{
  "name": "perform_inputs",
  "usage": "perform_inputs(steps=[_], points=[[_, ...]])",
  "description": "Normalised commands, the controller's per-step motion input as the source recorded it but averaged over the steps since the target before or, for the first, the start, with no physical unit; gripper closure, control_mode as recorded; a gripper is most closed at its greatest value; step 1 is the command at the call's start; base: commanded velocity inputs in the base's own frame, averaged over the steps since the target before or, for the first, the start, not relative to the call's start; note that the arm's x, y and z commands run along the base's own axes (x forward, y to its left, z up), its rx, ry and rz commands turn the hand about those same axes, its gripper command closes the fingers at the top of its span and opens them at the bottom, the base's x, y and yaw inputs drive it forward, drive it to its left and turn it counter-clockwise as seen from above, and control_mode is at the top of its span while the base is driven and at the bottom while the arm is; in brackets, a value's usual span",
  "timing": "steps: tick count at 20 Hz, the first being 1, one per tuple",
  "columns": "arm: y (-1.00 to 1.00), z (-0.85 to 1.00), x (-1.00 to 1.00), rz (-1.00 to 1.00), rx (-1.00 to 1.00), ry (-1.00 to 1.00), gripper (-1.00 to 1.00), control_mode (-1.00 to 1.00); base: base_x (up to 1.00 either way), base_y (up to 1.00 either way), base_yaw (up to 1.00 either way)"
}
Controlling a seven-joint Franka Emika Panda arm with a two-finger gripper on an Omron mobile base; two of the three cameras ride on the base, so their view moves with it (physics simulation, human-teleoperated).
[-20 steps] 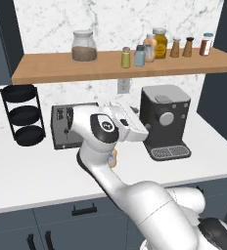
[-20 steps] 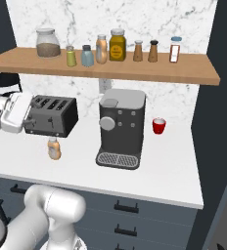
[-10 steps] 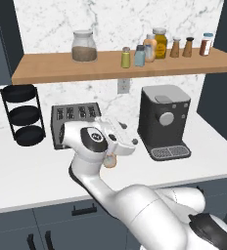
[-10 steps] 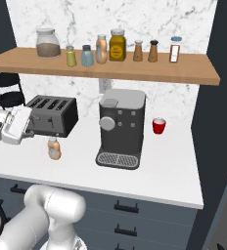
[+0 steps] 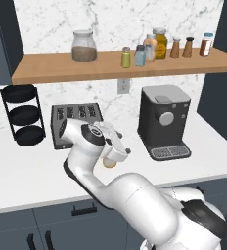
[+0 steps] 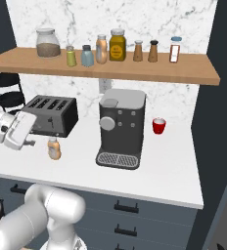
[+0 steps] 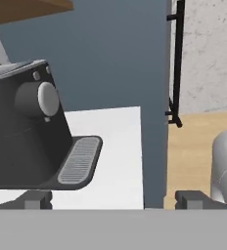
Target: Put the shaker and condiment bottle from the counter next to their counterparts in the cabinet.
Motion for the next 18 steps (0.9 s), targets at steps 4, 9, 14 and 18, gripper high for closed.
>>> perform_inputs(steps=[4,9,14,18], points=[[0.00,-0.18,0.20,0.00,0.00,0.00,-1.00,-1.00,0.00,0.00,0.00],[0.00,-0.78,0.00,-0.03,0.00,0.14,-1.00,-1.00,0.00,0.00,0.00],[0.00,-0.26,0.11,-0.03,0.00,0.03,-1.00,-1.00,0.00,0.00,0.00],[0.01,0.06,0.04,-0.02,0.00,0.00,-1.00,-1.00,0.00,0.00,0.00]])
